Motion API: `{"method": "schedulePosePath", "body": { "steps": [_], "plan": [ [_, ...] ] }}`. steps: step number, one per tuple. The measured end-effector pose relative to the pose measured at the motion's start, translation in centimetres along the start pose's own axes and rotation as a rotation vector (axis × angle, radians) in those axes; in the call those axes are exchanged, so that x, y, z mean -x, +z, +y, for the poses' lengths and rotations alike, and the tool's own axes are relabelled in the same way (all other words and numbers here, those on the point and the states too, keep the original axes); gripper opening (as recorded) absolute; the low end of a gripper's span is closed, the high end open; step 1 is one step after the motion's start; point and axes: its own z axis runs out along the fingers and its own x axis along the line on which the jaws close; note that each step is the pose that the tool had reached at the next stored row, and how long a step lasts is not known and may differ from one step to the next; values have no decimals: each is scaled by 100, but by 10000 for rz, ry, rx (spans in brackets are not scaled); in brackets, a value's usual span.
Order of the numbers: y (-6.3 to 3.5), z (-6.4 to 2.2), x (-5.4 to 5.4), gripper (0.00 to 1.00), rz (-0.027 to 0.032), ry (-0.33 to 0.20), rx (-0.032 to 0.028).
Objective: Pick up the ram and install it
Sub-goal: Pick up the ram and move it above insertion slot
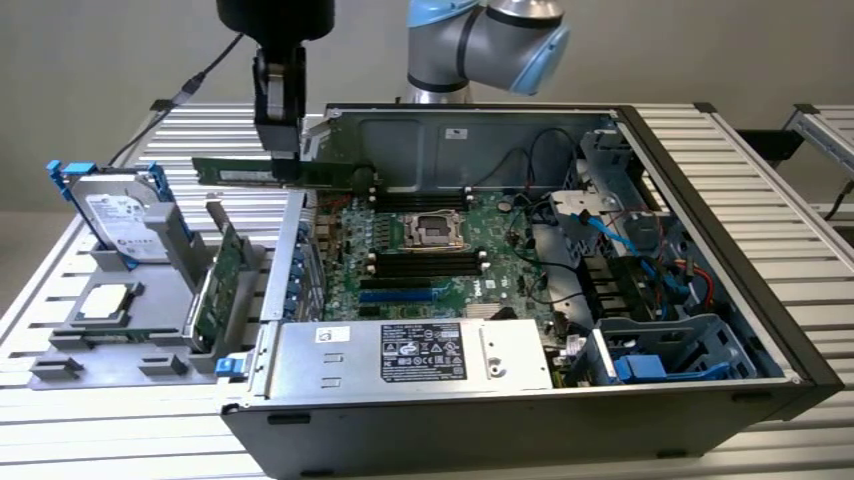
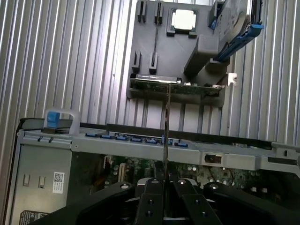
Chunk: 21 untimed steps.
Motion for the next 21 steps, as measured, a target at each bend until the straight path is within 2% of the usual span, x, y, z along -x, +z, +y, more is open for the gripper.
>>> {"method": "schedulePosePath", "body": {
  "steps": [15,21],
  "plan": [
    [-83,-591,45,14,1,0,-2],
    [-110,-784,82,14,-3,0,-15]
  ]
}}
